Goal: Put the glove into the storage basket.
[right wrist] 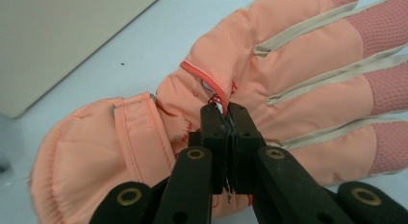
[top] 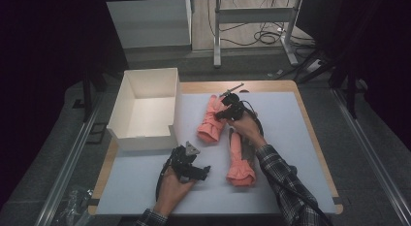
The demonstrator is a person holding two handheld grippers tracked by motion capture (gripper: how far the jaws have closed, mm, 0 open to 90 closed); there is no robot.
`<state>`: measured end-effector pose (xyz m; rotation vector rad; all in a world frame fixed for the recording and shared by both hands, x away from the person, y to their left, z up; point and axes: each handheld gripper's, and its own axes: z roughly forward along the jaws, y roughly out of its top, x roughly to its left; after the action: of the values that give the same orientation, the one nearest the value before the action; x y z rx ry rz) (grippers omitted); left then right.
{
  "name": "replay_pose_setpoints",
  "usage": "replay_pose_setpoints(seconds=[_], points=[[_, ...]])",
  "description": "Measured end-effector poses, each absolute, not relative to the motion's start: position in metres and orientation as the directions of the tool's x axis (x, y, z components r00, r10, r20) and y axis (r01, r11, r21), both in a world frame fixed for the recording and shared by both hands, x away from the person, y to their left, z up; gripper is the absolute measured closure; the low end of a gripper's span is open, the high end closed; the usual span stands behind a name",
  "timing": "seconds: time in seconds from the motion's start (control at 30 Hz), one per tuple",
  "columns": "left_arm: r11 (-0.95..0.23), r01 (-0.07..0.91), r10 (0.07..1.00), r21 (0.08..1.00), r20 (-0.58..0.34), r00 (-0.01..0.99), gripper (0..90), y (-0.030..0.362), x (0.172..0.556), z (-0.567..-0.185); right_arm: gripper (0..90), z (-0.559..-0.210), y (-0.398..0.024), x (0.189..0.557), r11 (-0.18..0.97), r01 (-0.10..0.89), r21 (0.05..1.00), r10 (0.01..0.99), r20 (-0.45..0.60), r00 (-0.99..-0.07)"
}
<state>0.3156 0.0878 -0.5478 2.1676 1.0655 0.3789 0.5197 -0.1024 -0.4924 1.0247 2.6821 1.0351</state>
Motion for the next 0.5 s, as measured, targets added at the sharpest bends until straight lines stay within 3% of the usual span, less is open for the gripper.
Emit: replay_pose_setpoints(seconds=[0.5], points=[[-0.431,0.585,0.783,0.687,-0.038,0.621,1.4,0.088,0.315,-0.548,86.5,-0.456,-0.110,0.502,0.526,0.523,0.671,0.564,0.184,-0.805]])
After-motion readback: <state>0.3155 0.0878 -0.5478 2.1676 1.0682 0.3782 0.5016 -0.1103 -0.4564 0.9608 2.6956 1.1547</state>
